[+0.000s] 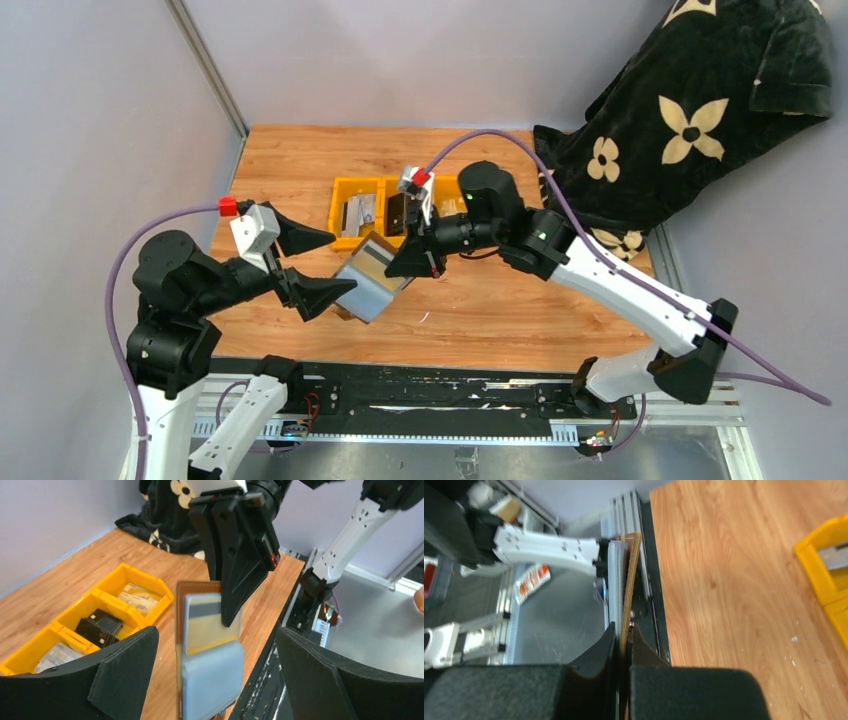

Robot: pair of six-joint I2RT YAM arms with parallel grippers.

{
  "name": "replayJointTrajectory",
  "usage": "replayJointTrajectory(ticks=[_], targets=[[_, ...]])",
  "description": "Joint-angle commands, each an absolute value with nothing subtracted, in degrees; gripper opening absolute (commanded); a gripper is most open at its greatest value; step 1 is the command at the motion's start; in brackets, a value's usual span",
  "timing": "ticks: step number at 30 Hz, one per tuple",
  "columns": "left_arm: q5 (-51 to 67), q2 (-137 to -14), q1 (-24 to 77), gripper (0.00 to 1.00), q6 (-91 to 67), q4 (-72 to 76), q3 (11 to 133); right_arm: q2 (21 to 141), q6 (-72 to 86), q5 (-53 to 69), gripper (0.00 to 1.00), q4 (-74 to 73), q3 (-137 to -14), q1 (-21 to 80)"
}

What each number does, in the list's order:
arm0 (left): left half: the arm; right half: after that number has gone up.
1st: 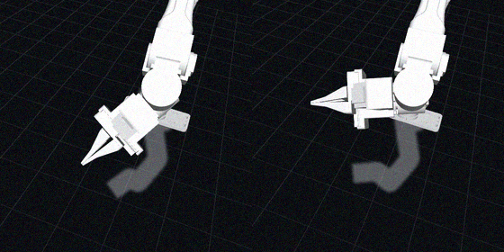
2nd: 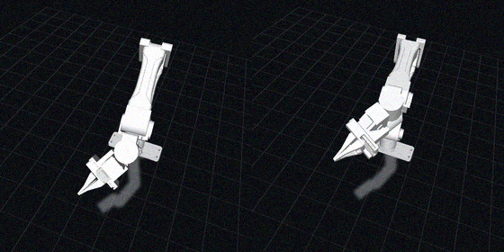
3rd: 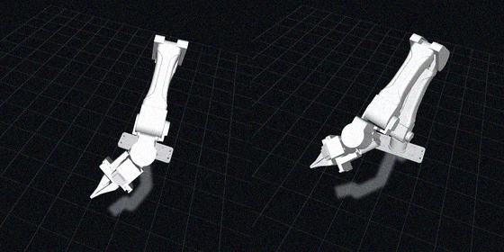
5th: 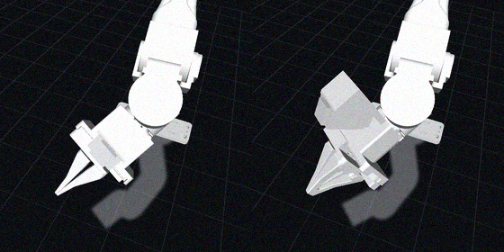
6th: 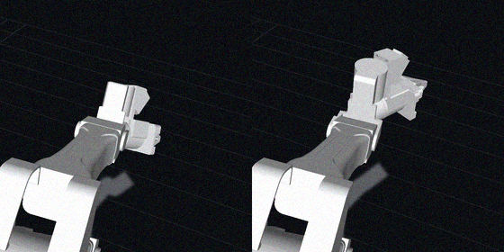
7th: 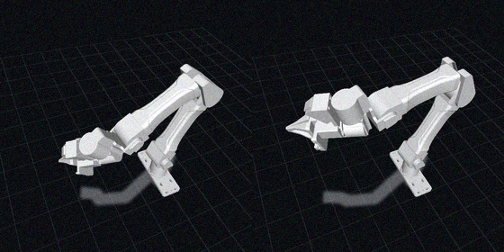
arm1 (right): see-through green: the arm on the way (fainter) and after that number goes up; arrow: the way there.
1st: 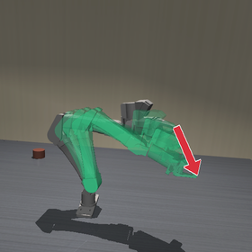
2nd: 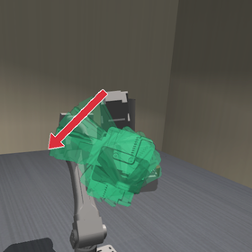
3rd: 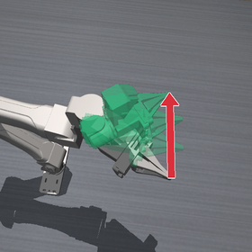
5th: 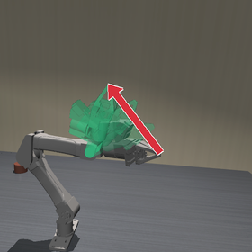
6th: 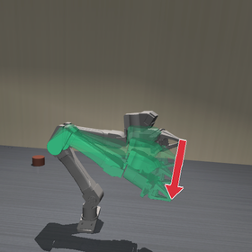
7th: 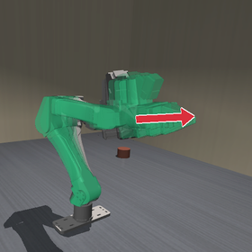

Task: Take the credit cards out of the card holder
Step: Remove the credit card from the card holder.

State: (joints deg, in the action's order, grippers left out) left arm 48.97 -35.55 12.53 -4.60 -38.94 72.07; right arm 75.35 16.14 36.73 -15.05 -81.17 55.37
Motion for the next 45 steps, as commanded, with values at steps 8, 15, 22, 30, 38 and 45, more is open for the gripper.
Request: replayJointTrajectory(ticks=[8,15,22,30,38,45], targets=[[59.7,-37.2,12.7,0.90,8.3,-51.4,64.7,85.7,-2.3,44.2,0.00,-40.7,-98.9,61.5],[64.6,-38.5,12.7,0.56,6.1,-52.1,64.1,91.5,-5.1,46.1,0.00,-44.4,-106.2,63.7],[67.7,-39.1,12.6,0.00,5.0,-52.2,63.9,87.7,-4.1,47.4,0.10,-37.5,-102.0,63.2],[64.4,-41.7,12.7,0.00,0.7,-49.9,68.8,69.8,29.2,42.6,0.52,25.1,-63.4,55.1],[56.6,-32.6,12.7,0.00,-35.8,-8.7,55.2,71.1,47.4,34.4,0.58,62.1,-47.7,55.0],[55.2,-31.4,12.7,0.00,-35.0,-12.1,54.8,75.1,57.4,34.9,0.09,73.5,-46.3,54.6]])
